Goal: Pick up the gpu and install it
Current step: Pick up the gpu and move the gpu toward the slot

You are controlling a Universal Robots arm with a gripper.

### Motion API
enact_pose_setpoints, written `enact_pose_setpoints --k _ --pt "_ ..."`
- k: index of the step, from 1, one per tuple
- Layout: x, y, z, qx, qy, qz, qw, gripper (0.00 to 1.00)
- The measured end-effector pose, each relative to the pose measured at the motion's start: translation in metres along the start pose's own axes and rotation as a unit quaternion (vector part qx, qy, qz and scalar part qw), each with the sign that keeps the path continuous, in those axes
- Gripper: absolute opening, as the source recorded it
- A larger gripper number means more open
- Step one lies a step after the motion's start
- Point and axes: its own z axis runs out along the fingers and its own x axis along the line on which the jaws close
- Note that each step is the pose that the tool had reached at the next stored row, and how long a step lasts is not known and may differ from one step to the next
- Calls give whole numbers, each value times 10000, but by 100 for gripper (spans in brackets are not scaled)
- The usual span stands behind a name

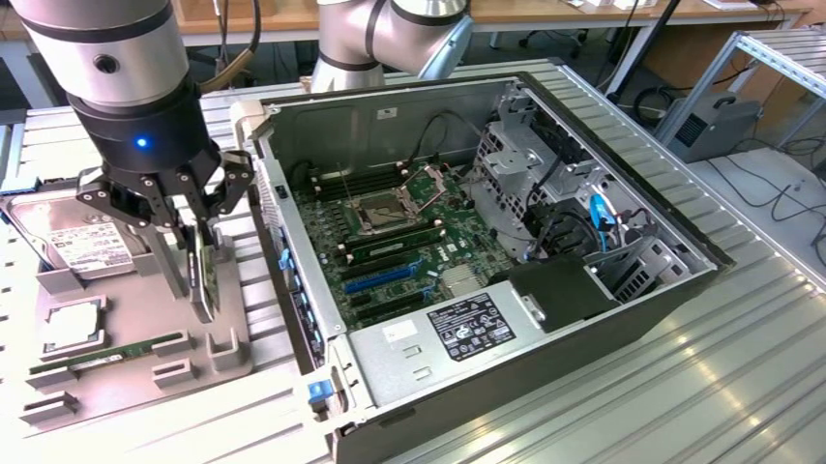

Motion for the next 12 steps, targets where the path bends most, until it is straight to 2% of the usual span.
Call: enact_pose_setpoints --k 12 --pt "-1 1 -28 0 0 0 10000 27"
